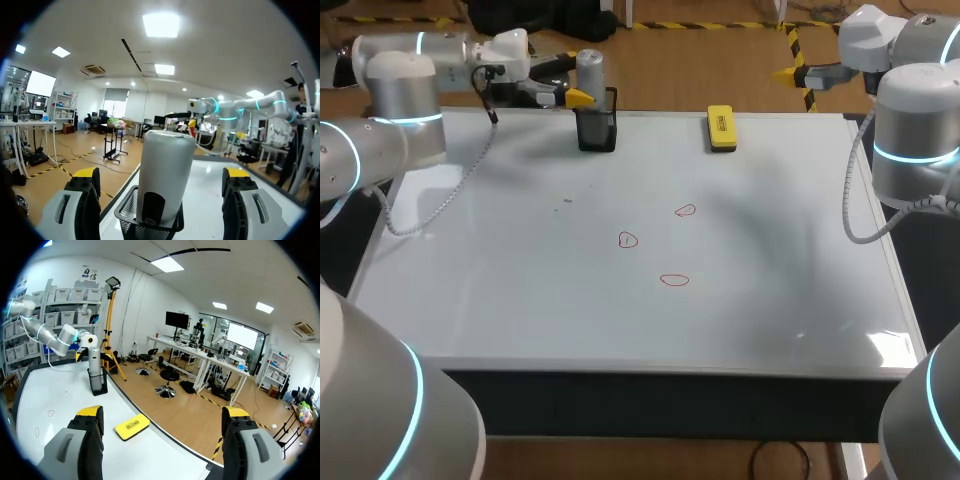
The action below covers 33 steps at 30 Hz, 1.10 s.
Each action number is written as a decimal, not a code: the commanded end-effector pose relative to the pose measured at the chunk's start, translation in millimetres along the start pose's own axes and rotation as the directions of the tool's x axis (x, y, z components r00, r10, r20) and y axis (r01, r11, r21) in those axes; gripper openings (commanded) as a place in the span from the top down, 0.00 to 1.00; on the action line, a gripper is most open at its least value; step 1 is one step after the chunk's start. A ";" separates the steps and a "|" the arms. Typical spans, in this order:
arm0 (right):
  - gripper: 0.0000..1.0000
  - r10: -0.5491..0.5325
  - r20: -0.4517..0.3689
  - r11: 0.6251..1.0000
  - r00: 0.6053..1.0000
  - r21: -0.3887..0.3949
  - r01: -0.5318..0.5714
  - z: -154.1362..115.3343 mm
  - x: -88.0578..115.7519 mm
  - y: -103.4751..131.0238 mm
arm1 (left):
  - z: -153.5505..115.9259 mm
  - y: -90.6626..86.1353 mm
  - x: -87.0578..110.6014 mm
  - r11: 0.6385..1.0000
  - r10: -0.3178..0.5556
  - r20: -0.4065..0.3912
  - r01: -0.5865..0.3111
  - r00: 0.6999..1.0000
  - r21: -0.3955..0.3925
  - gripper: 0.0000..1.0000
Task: Pick up the inspection probe, press it on each red-marked spot on the whiteboard one by one, put down the probe, pick up the eraser, and wipe off all the red marks.
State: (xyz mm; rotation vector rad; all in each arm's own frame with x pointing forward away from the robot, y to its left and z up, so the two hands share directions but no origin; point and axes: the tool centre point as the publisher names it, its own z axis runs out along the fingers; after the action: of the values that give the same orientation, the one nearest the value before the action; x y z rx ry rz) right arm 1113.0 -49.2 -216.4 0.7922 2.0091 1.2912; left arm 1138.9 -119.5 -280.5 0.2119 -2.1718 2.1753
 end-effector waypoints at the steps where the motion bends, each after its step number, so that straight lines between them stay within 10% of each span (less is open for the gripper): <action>1: 0.00 0.000 -0.001 1.000 1.000 0.001 0.000 0.2 -0.6 0.1 | 4.9 1.3 3.8 1.000 0.001 0.009 -0.001 1.000 0.006 0.00; 22: 0.00 0.000 -0.001 1.000 1.000 0.001 0.000 0.2 -0.6 0.1 | 17.8 10.2 -3.0 1.000 0.011 -0.005 -0.011 1.000 -0.015 0.00; 25: 0.00 0.000 -0.001 1.000 1.000 0.001 0.000 0.2 -0.6 0.1 | 17.9 10.4 -3.6 1.000 0.017 -0.001 -0.017 1.000 -0.021 0.43; 29: 0.00 0.000 -0.001 1.000 1.000 0.001 0.000 0.2 -0.6 0.1 | 18.1 13.4 -4.7 0.999 0.017 0.003 -0.017 1.000 -0.027 0.64; 31: 0.00 0.000 -0.001 1.000 1.000 0.001 0.000 0.2 -0.6 0.1 | 18.4 15.1 -4.8 0.999 0.015 0.007 -0.015 1.000 -0.029 1.00; 33: 0.00 0.000 -0.001 1.000 1.000 0.001 0.000 0.2 -0.6 0.1 | 18.4 16.9 -4.6 0.999 0.013 0.008 -0.013 1.000 -0.030 1.00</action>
State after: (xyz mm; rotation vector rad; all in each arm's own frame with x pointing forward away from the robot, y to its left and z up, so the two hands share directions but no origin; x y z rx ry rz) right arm 1113.0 -49.3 -216.4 0.7923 2.0090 1.2912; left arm 1143.7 -136.6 -296.1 0.2026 -2.2156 2.1488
